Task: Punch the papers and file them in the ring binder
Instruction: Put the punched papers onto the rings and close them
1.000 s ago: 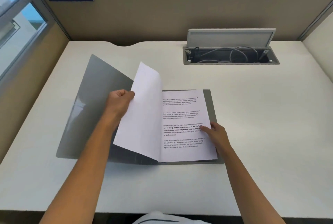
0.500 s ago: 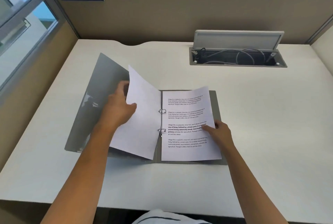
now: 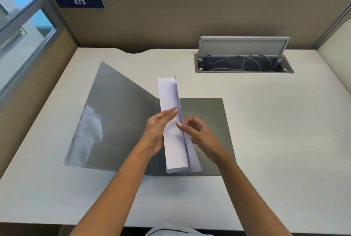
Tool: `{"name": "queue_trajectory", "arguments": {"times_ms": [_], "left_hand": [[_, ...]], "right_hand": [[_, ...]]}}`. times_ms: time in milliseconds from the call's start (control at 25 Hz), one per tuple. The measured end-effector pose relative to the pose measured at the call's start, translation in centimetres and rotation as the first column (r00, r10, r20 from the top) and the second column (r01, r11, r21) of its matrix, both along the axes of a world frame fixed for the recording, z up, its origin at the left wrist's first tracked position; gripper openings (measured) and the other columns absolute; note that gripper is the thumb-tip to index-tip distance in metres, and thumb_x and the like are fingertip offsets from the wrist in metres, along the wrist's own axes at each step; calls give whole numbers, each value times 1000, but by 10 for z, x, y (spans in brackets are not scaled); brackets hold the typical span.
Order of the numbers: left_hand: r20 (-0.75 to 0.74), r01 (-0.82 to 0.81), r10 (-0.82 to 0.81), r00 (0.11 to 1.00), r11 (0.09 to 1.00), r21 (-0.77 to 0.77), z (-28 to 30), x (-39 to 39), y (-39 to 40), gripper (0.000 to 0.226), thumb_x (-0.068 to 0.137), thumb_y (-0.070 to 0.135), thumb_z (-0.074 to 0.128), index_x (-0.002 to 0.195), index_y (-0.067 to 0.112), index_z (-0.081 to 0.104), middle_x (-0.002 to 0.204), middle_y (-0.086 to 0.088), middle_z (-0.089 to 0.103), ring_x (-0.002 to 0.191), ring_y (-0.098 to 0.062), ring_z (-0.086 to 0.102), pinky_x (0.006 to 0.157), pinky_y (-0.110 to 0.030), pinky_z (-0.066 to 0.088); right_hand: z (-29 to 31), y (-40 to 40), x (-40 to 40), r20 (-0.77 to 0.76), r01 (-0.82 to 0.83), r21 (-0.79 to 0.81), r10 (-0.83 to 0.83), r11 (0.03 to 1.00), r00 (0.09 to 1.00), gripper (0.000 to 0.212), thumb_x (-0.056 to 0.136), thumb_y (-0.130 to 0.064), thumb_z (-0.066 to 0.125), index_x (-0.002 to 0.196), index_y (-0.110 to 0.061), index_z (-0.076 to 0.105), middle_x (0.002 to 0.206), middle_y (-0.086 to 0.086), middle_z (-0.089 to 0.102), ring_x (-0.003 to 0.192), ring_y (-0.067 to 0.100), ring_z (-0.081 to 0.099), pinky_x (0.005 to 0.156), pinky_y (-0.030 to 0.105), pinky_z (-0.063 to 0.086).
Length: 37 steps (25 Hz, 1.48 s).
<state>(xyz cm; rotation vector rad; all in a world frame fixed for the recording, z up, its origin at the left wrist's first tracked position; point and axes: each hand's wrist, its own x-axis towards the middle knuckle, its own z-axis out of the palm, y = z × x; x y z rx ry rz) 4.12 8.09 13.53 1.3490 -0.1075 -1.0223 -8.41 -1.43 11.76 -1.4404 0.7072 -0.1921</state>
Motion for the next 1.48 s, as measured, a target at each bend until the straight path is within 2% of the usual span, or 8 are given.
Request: {"name": "queue_trajectory", "arguments": {"times_ms": [240, 480, 640, 800, 960, 1160, 1320, 1480], "left_hand": [[-21, 27, -27, 999, 999, -17, -15, -9, 2, 54, 53, 34, 90, 104, 18, 80, 113, -7, 76, 118, -31, 65, 104, -49, 50], [-99, 19, -24, 995, 998, -53, -26, -15, -2, 41, 61, 32, 86, 101, 22, 80, 116, -7, 75, 118, -32, 64, 106, -50, 48], [-139, 11, -19, 990, 998, -58, -30, -17, -4, 37, 72, 26, 79, 106, 14, 76, 112, -8, 75, 108, -30, 67, 93, -43, 56], [-168, -30, 33, 985, 999, 18, -29, -11, -6, 23, 84, 13, 74, 103, 2, 71, 99, -15, 74, 89, -31, 68, 91, -47, 57], [42, -70, 65, 997, 990, 125, -18, 9, 2, 12, 90, 7, 66, 79, 11, 65, 79, -7, 70, 73, -23, 63, 74, -34, 55], [493, -246, 89, 866, 932, 265, 14, 61, 29, 21, 91, 8, 54, 71, 15, 52, 68, -3, 49, 66, -20, 42, 60, -30, 35], [681, -298, -86, 727, 855, 425, 34, 82, 51, 9, 95, 14, 45, 89, 11, 50, 69, -2, 49, 60, -20, 42, 53, -30, 33], [744, -273, -252, 619, 819, 505, 40, 65, 57, 22, 101, 18, 47, 121, 11, 40, 86, 2, 58, 85, -29, 60, 59, -33, 43]], "right_hand": [[-12, -5, -10, 6, 11, -5, -11, 1000, 1000, 55, 68, -63, 77, 101, -21, 65, 121, -6, 70, 117, 18, 66, 96, 40, 58], [-12, -14, -16, 27, 42, 56, -44, 998, 999, 32, 83, -43, 77, 98, -19, 62, 112, 0, 71, 106, 17, 69, 80, 27, 58], [-12, -20, -19, 28, 68, 167, -74, 984, 997, 29, 89, -29, 74, 106, -14, 56, 95, -4, 71, 86, 6, 71, 69, 20, 55], [-17, -27, -20, 7, 106, 250, -111, 962, 994, 45, 83, -35, 72, 120, -12, 61, 112, 9, 72, 99, 26, 67, 91, 48, 55], [-22, -36, -25, -81, 206, 166, -195, 964, 977, 18, 98, -8, 55, 110, -14, 68, 105, 11, 75, 80, 22, 73, 73, 37, 60], [-31, -48, -34, -193, 269, 23, -260, 963, 946, 19, 100, -10, 51, 99, -20, 68, 97, 5, 77, 75, 21, 75, 66, 31, 56], [-34, -52, -37, -240, 295, -18, -291, 955, 926, 20, 98, -9, 51, 100, -19, 69, 101, 6, 76, 83, 25, 73, 74, 34, 56], [-26, -47, -34, -248, 285, -54, -290, 957, 924, 24, 98, -8, 50, 92, -22, 68, 95, 5, 75, 77, 22, 72, 67, 30, 54]]}}
